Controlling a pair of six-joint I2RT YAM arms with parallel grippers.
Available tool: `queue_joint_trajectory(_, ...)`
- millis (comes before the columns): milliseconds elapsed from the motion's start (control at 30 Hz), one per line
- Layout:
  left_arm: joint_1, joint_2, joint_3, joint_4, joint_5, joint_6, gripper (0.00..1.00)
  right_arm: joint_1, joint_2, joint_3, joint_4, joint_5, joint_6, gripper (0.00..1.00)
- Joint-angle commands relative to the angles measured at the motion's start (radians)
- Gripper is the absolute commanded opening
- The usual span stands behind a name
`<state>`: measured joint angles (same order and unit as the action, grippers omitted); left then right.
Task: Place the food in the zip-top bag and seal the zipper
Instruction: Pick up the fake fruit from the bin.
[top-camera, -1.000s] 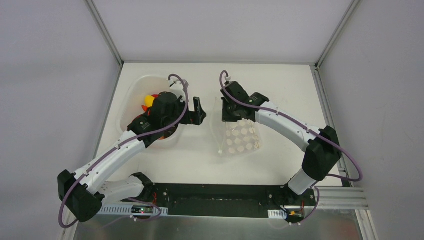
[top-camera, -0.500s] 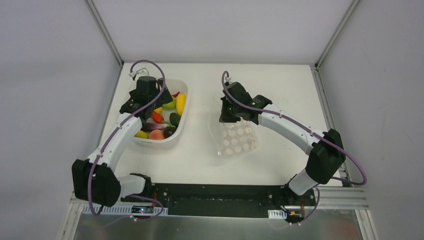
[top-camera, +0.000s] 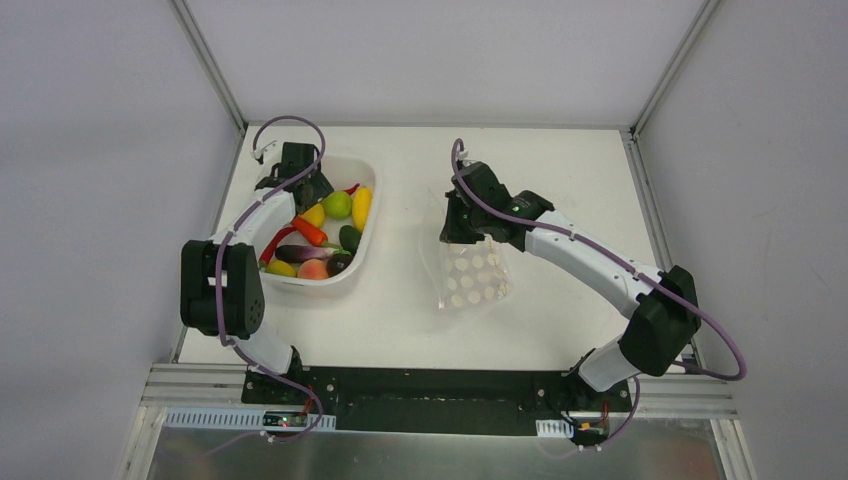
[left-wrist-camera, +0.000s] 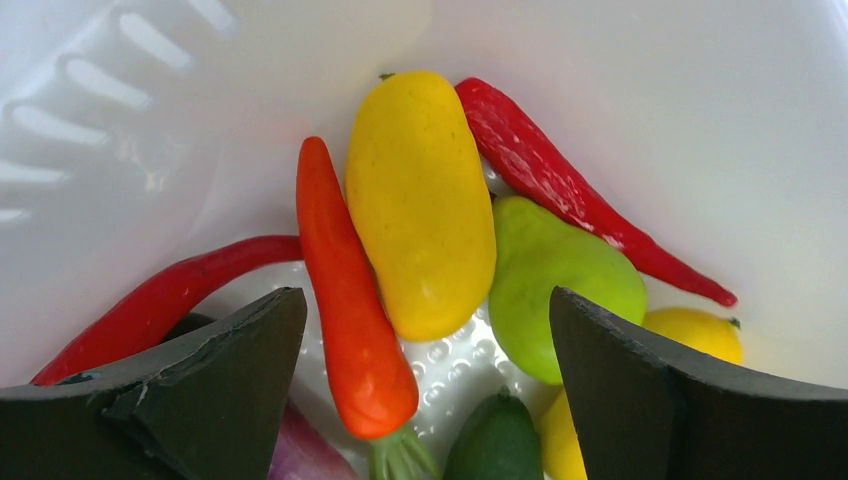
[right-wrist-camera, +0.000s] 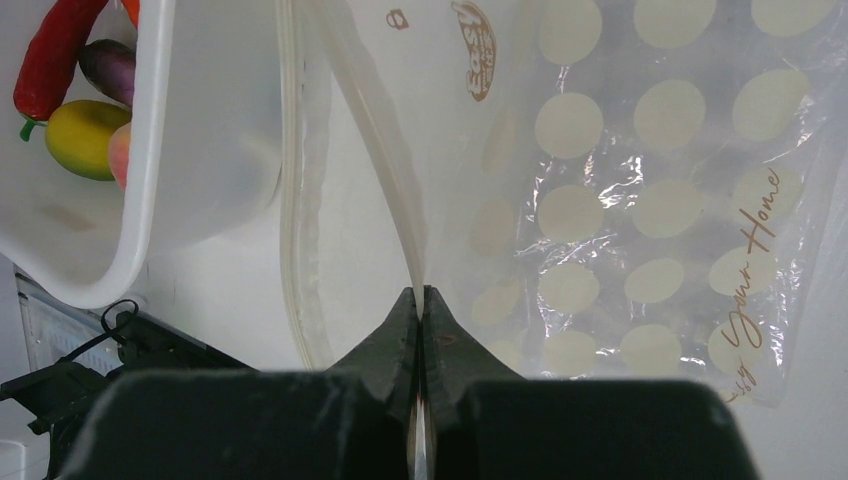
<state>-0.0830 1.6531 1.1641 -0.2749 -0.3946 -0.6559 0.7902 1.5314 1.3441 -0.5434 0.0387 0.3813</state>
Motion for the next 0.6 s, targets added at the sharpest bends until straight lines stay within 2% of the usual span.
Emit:
queue_joint_trajectory(0,0.021,0.068,0.047,0.024,0.020,-0.043,0.92,-0.003,-0.032,0.010,-0.008,-0.009,-0.003,0.00)
queue_joint_trajectory(200,0.028,0.146,0.067,0.015,0.071,-0.058,0.86,-0.002,-0.029,0.018,-0.020,-0.029,-0.006,0.00)
queue_joint_trajectory(267,0.028,0.156,0.056,0.032,0.092,-0.065,0.81,-0.002,-0.044,0.007,-0.012,-0.047,-0.006,0.00)
queue_joint_trajectory(433,0.029,0.104,0.037,0.001,0.155,-0.063,0.57,-0.002,-0.101,-0.042,0.023,-0.066,-0.005,0.00)
queue_joint_trajectory(567,0.028,-0.013,-0.025,-0.006,0.167,-0.039,0.43,-0.002,-0.137,-0.078,0.049,-0.073,0.001,0.00)
